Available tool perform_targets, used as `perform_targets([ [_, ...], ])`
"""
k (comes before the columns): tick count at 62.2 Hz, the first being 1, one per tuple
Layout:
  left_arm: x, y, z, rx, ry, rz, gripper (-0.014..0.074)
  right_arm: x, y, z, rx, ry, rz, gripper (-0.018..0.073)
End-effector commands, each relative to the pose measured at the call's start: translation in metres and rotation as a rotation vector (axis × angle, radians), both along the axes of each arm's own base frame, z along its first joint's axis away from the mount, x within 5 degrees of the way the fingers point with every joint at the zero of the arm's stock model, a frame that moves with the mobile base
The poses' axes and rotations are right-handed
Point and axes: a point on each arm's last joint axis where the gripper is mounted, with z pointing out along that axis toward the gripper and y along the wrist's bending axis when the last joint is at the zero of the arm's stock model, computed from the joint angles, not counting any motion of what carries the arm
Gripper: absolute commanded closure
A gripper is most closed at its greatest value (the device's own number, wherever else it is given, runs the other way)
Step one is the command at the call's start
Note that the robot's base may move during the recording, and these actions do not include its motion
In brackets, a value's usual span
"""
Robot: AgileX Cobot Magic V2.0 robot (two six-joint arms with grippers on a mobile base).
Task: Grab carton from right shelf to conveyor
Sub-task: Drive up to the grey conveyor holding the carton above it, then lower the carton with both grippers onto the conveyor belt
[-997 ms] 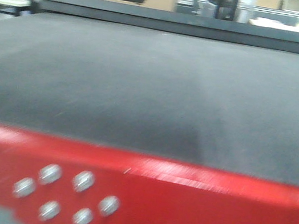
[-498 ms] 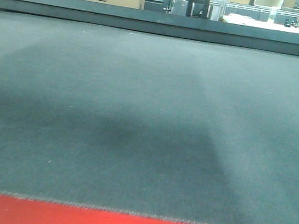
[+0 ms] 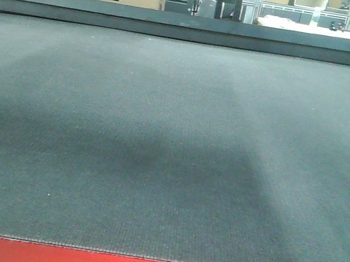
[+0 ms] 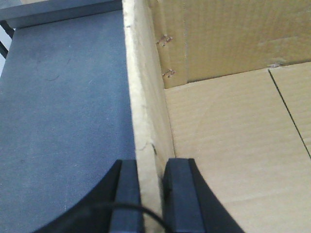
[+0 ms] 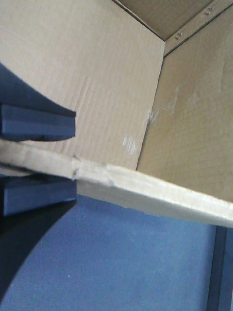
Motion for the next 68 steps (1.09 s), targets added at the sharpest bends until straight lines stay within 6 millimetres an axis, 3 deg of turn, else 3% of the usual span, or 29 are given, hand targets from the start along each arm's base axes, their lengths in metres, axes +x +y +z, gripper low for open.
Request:
perform_targets([
  [1,-0.001,0.017,0.006,0.136,-0.035,0.103,0.0605,-0.007,-0.012,0.011,-0.031,-0.074,-0.028,0.0629],
  [43,-0.001,0.017,0.006,0.136,-0.035,0.103,0.0605,-0.007,-0.011,0.011,-0.029,-0.073,-0.027,0.0629],
  [52,0.001,0.012,0.003,0.069,-0.024,0.065,0.0605,-0.007,-0.012,0.011,-0.035,-0.074,-0.03,0.0629],
  [60,0.015,0.007,-0.009,-0.065,0.039,0.018,0.0605,0.009,-0.01,0.001,-0.062,-0.041,-0.053,0.0629],
  [68,0.037,0.007,-0.031,-0.111,0.081,0.013,0.0605,0.039,-0.009,-0.02,-0.098,0.027,-0.092,0.0629],
])
